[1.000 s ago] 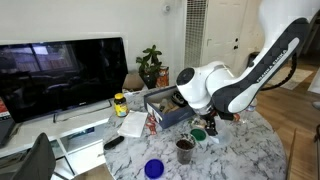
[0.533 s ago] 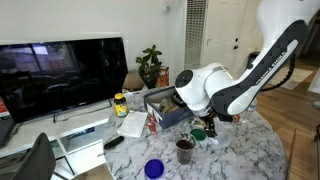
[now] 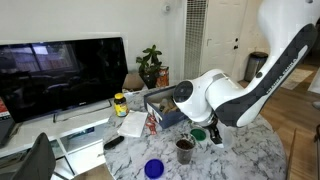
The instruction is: Put the clear cup over the silver cup, then place them upright
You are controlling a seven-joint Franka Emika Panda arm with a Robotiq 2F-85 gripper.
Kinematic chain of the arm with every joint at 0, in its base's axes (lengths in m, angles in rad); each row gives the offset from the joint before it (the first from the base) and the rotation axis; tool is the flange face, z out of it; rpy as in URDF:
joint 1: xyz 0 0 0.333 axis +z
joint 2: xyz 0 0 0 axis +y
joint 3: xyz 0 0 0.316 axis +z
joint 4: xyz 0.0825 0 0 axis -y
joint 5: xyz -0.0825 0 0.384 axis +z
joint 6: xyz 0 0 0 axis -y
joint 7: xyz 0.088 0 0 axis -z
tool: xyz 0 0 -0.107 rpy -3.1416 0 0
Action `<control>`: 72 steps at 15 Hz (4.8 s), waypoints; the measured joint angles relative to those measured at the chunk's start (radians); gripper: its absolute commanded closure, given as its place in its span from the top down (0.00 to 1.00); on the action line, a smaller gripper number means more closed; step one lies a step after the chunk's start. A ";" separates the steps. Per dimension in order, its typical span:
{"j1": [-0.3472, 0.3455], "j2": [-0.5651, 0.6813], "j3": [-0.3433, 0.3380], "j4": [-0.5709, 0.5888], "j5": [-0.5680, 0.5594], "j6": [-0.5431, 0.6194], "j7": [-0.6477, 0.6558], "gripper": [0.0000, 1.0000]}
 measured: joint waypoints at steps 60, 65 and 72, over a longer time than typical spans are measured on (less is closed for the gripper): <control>-0.418 0.071 0.260 -0.200 0.478 0.824 -0.959 1.00; -0.454 0.104 0.274 -0.197 0.536 0.895 -0.994 1.00; -0.649 0.166 0.412 -0.238 0.540 1.133 -1.066 1.00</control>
